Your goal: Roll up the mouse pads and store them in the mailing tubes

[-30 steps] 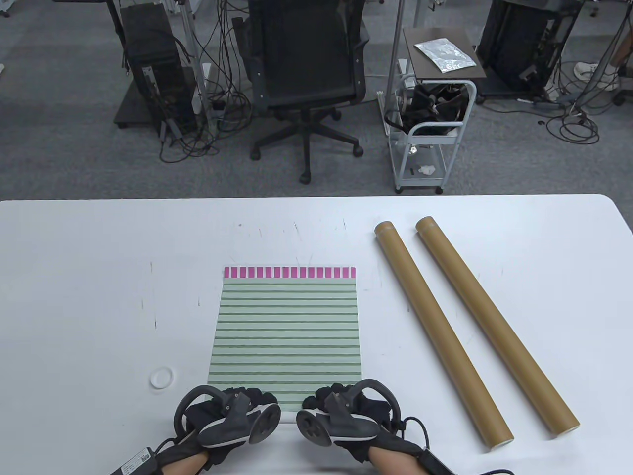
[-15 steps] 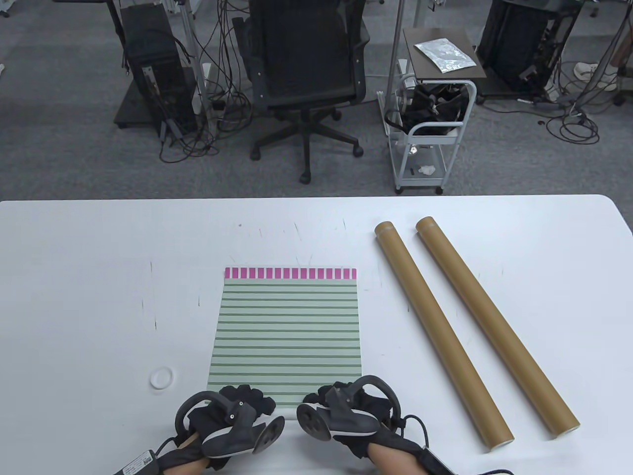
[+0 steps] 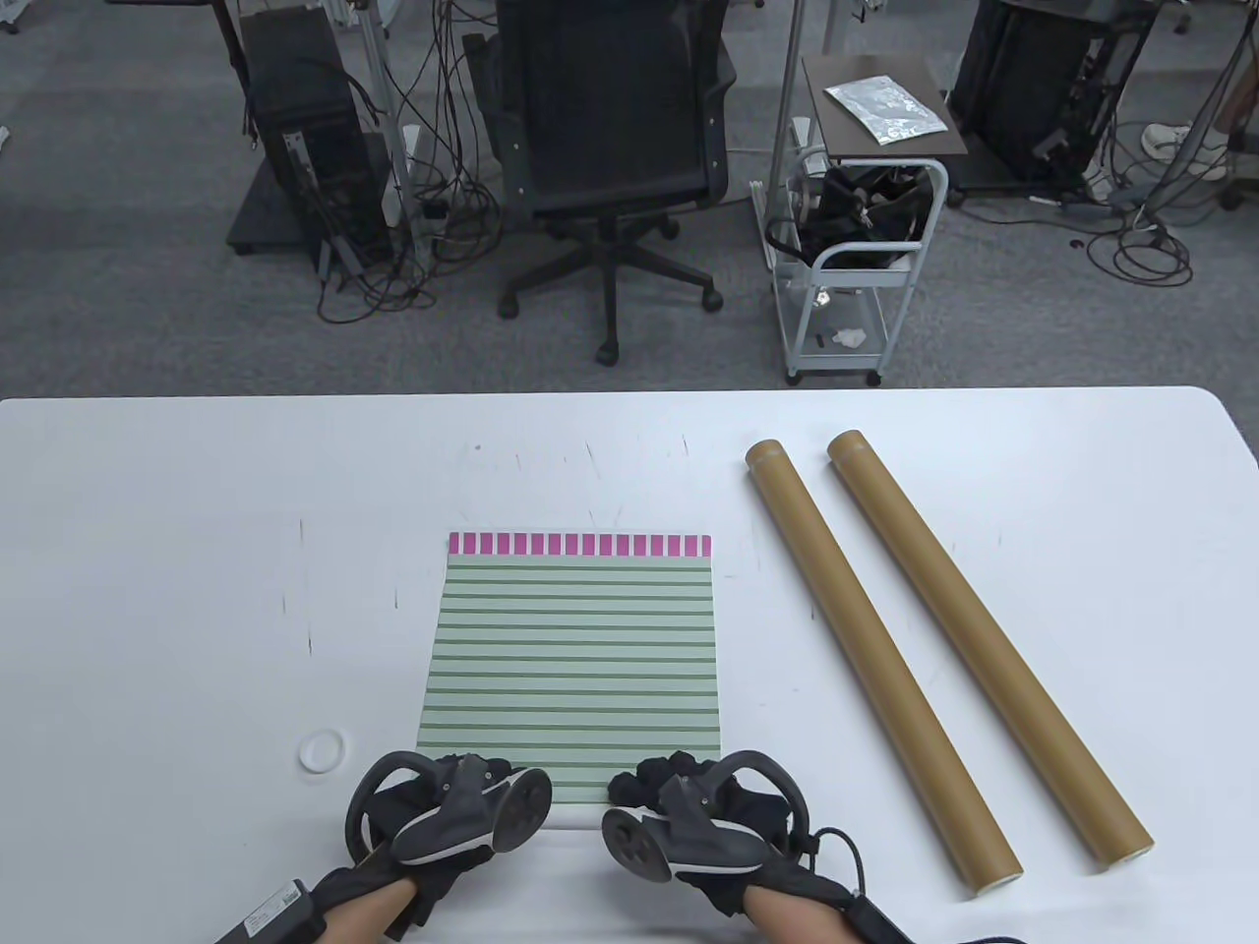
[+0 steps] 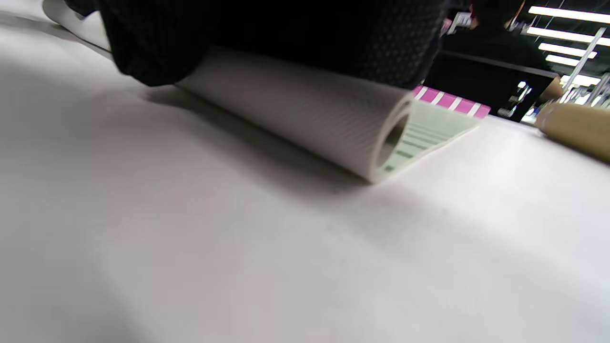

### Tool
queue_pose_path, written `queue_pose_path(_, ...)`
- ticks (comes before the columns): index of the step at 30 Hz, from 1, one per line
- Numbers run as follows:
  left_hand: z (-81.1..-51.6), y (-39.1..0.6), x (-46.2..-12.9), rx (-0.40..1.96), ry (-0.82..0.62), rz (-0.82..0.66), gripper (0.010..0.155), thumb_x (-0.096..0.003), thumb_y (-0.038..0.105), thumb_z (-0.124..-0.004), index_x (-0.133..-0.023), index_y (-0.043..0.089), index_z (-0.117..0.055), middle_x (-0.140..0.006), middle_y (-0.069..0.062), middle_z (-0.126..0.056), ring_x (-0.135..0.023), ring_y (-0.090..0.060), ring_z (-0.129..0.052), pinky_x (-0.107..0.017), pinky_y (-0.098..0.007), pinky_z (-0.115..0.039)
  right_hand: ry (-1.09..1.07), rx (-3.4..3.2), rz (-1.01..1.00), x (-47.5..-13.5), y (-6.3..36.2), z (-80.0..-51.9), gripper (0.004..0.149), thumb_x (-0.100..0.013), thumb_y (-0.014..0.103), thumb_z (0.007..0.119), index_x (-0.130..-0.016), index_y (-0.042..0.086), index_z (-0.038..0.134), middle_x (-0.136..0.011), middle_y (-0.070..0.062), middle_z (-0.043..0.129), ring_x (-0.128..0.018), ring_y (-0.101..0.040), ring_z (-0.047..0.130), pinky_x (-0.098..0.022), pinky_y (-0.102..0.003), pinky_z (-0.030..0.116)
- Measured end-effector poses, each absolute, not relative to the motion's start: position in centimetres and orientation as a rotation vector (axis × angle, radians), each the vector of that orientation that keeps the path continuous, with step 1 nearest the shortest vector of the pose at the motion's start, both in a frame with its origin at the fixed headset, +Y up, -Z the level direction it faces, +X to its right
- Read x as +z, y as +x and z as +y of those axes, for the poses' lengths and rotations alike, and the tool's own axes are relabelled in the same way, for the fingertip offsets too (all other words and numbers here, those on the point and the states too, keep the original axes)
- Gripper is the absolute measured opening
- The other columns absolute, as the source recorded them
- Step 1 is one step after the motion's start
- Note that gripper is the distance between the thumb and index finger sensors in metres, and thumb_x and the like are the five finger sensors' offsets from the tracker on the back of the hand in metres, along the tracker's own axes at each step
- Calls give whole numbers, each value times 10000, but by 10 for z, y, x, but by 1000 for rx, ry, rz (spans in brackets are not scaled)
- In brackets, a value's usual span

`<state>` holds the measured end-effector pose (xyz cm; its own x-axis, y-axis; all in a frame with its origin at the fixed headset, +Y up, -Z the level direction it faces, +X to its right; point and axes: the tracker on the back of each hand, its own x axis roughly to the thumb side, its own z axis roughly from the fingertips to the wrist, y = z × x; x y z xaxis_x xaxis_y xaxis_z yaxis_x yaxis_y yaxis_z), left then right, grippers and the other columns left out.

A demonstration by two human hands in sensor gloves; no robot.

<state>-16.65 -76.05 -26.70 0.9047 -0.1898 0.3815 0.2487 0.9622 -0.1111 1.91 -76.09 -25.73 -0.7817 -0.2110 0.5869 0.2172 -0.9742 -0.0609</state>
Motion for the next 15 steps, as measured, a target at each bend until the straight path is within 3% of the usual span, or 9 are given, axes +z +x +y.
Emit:
queue_pose_path(3, -758, -168, -266, -228, -125, -358, 505, -406, 452, -702, -893, 478, -570, -880, 144, -817, -605, -48, -1014, -450, -169, -918, -890, -2799, -26, -261, 19, -762, 515, -430, 350, 751, -937, 287, 694, -850, 29, 831, -652, -183, 910, -514, -337, 811)
queue_pose_path(7, -761, -169, -266, -237, -115, -346, 432, -416, 456, -692, -842, 497, -629, -958, 123, -720, -642, -46, -991, -489, -174, -902, -868, -2809, -12, -263, 18, -761, 490, -433, 325, 732, -921, 283, 729, -823, 32, 859, -627, -174, 927, -501, -332, 818)
queue_pose_path(10, -764, -164, -262, -305, -87, -342, 408, -425, 443, -670, -828, 504, -646, -1004, 120, -605, -804, -52, -857, -567, -192, -857, -845, -2828, -44, -265, 17, -761, 476, -436, 303, 715, -912, 295, 748, -825, 28, 857, -626, -190, 927, -492, -337, 823)
queue_pose_path(11, -763, -162, -261, -360, -48, -346, 401, -416, 456, -667, -813, 507, -668, -992, 139, -581, -775, -48, -819, -567, -180, -818, -844, -2834, -47, -265, 18, -761, 472, -440, 287, 703, -910, 301, 751, -825, 31, 859, -626, -190, 929, -490, -333, 829)
queue_pose_path(13, -762, -159, -257, -409, -6, -371, 389, -411, 471, -669, -797, 506, -697, -922, 188, -650, -655, 0, -854, -454, -115, -827, -836, -2824, -37, -266, 18, -761, 469, -438, 277, 693, -903, 318, 749, -821, 41, 857, -619, -180, 932, -485, -317, 839)
queue_pose_path(15, -763, -161, -255, -361, -45, -384, 398, -421, 457, -671, -817, 451, -711, -890, 165, -717, -650, -23, -893, -466, -134, -860, -825, -2842, -55, -267, 19, -760, 468, -437, 277, 693, -900, 322, 749, -820, 44, 854, -617, -178, 929, -483, -314, 838)
